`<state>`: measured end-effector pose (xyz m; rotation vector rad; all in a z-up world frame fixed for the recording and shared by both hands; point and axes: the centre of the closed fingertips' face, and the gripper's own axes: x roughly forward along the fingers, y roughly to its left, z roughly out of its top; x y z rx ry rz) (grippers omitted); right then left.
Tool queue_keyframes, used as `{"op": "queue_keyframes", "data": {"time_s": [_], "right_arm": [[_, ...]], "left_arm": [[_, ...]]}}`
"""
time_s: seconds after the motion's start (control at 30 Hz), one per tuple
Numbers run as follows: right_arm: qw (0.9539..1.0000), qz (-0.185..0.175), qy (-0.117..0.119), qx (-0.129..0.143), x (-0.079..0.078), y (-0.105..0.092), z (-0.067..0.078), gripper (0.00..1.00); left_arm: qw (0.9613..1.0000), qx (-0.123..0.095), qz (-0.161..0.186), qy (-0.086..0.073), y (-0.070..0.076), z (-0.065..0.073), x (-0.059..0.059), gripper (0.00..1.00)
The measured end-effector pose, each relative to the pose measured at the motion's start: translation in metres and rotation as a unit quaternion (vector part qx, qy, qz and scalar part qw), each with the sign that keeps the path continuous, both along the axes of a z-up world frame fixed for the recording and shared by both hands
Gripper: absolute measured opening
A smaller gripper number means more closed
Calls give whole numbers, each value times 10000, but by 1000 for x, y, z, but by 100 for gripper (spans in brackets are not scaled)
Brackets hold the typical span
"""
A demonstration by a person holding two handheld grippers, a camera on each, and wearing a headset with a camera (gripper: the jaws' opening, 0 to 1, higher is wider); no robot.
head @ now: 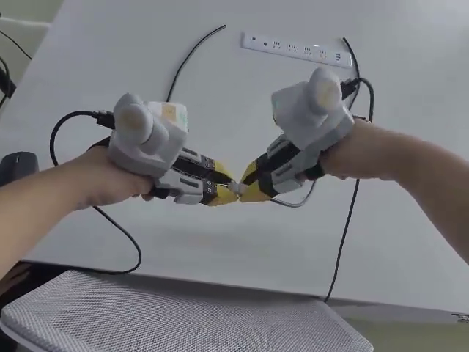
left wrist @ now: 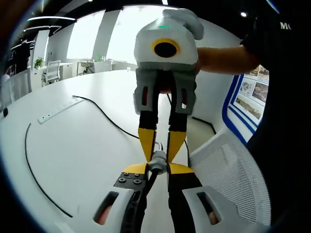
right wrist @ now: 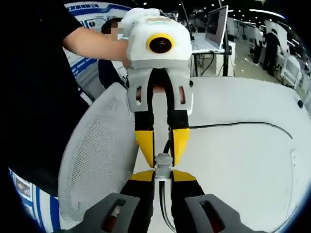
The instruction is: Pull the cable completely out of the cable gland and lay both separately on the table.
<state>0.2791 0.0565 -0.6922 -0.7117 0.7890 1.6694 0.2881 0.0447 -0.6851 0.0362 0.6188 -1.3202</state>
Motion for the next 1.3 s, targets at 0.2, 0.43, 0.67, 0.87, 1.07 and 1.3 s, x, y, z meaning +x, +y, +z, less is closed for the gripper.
{"op": "queue_keyframes", "data": {"time_s": [0.2,0.43,0.67,0.87,1.07,1.3], "right_arm": [[9897,163,-1421,94,9,3,-1,7],[9899,-85,-1402,205,15,0,-1,8],[9905,-156,-1332,309,16,-1,2,8],[9928,-478,-1033,380,18,0,6,10],[9925,-912,-597,549,23,-3,21,21],[9875,-1510,-218,396,37,-15,25,26]], "left_arm": [[9993,-186,212,262,4,1,5,15],[9998,-131,138,44,1,3,8,15],[9999,-107,93,-77,0,7,10,15],[9996,-44,28,-290,-1,9,9,15],[9951,10,123,-984,3,18,15,15],[9905,198,159,-1348,6,22,16,15]]}}
